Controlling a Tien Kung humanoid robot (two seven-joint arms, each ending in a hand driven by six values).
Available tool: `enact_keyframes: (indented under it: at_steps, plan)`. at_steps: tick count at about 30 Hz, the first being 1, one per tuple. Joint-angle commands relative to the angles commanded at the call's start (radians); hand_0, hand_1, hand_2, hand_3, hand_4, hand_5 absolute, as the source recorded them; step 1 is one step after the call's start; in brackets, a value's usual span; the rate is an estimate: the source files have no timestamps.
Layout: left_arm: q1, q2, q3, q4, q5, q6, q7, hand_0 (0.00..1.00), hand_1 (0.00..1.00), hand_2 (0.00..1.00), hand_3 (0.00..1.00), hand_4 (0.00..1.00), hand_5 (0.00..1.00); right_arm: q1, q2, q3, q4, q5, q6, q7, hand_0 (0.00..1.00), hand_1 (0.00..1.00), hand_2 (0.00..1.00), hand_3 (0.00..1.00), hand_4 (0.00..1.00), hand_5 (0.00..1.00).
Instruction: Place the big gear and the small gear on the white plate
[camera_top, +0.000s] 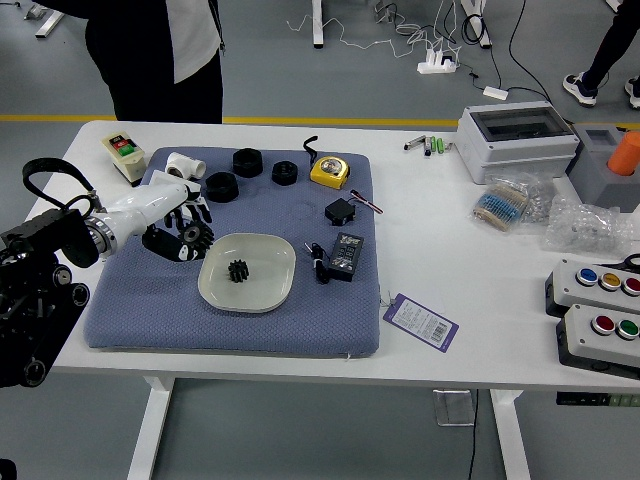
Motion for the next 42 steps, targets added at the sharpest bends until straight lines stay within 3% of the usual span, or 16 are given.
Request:
enact_keyframes:
  at_steps: [4, 10, 15, 30, 42]
  plan:
    - [-0.002, -0.008, 0.037, -0.026, 0.000, -0.004, 0.000, 0.364, 0.423, 0.483, 0.565, 0.790, 0.025, 0.001, 0.000, 0.000, 0.000, 0.000, -0.001, 0.000, 0.660, 0.675, 0.739, 0.567, 0.789, 0.677]
    - [-0.026, -0.049, 0.105, -0.004, 0.000, 0.013, -0.004, 0.367, 0.435, 0.494, 0.568, 0.799, 0.027, 0.005, -0.002, -0.002, 0.000, -0.001, -0.002, 0.002, 0.660, 0.674, 0.739, 0.567, 0.790, 0.675]
    - [-0.030, -0.068, 0.150, -0.003, 0.000, 0.019, 0.000, 0.367, 0.446, 0.504, 0.570, 0.807, 0.029, 0.006, -0.003, 0.001, 0.001, -0.001, -0.003, 0.003, 0.660, 0.674, 0.739, 0.567, 0.789, 0.676]
    - [-0.041, -0.081, 0.240, 0.035, 0.000, 0.037, 0.016, 0.386, 0.499, 0.538, 0.576, 0.818, 0.037, 0.006, -0.003, -0.006, 0.000, 0.004, -0.004, 0.004, 0.660, 0.674, 0.738, 0.567, 0.790, 0.676]
    - [-0.039, -0.091, 0.217, 0.118, 0.000, 0.051, 0.025, 0.397, 0.528, 0.574, 0.631, 0.838, 0.055, -0.001, -0.001, -0.011, 0.001, 0.006, -0.004, 0.005, 0.660, 0.675, 0.739, 0.567, 0.790, 0.674]
